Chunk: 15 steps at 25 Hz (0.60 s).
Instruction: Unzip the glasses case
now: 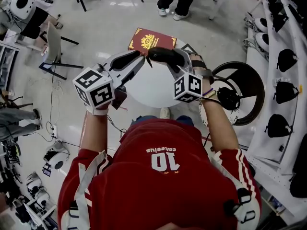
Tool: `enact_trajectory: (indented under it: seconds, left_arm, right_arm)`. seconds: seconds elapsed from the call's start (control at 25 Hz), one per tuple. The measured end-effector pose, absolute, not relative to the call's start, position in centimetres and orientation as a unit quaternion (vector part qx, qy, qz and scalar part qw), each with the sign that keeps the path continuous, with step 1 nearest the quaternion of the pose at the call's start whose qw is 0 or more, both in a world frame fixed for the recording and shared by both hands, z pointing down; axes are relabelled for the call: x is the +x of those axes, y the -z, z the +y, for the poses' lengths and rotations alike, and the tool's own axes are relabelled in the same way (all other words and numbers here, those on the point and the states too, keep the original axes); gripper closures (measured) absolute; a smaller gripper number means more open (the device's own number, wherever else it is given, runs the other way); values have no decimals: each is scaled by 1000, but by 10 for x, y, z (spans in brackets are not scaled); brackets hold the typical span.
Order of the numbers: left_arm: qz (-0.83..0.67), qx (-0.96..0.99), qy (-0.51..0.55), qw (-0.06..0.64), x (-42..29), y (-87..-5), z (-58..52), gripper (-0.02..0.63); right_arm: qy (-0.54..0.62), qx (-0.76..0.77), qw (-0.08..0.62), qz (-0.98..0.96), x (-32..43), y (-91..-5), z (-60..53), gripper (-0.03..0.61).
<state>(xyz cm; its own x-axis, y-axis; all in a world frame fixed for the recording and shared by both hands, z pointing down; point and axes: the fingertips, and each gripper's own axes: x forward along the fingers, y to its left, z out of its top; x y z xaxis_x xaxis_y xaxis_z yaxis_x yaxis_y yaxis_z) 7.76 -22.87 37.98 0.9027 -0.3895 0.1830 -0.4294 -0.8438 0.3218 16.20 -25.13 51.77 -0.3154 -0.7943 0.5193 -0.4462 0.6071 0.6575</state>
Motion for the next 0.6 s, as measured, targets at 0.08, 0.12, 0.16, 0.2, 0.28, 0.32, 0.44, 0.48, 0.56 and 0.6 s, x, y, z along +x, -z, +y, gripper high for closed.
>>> enact_trajectory:
  seconds: [0.08, 0.12, 0.16, 0.2, 0.28, 0.32, 0.44, 0.48, 0.56, 0.6]
  left_arm:
    - [-226, 956, -49, 182, 65, -383, -231, 514]
    - [-233, 955, -44, 181, 57, -384, -233, 512]
    - [-240, 953, -38, 179, 50, -385, -235, 512]
    - [-246, 952, -32, 179, 43, -386, -236, 512]
    - [-255, 949, -23, 182, 32, -390, -238, 512]
    - [-257, 948, -21, 188, 29, -393, -239, 512]
    - [-266, 942, -19, 204, 19, -403, -240, 512]
    - [-268, 940, -19, 208, 16, -406, -240, 512]
    - [-273, 938, -21, 213, 10, -412, -239, 512]
    - [-276, 937, -23, 215, 8, -414, -238, 512]
  right_arm:
    - [195, 385, 442, -786, 156, -536, -251, 342]
    - [193, 381, 446, -786, 151, -545, -251, 342]
    - [191, 378, 451, -786, 147, -554, -251, 342]
    - [189, 375, 454, -786, 142, -563, -251, 342]
    - [183, 374, 460, -784, 137, -583, -253, 342]
    - [181, 374, 463, -783, 135, -594, -254, 342]
    - [178, 373, 476, -776, 132, -627, -259, 342]
    - [179, 373, 481, -773, 131, -638, -261, 342]
    - [179, 372, 491, -767, 129, -658, -266, 342]
    - [179, 371, 495, -765, 127, -668, -268, 342]
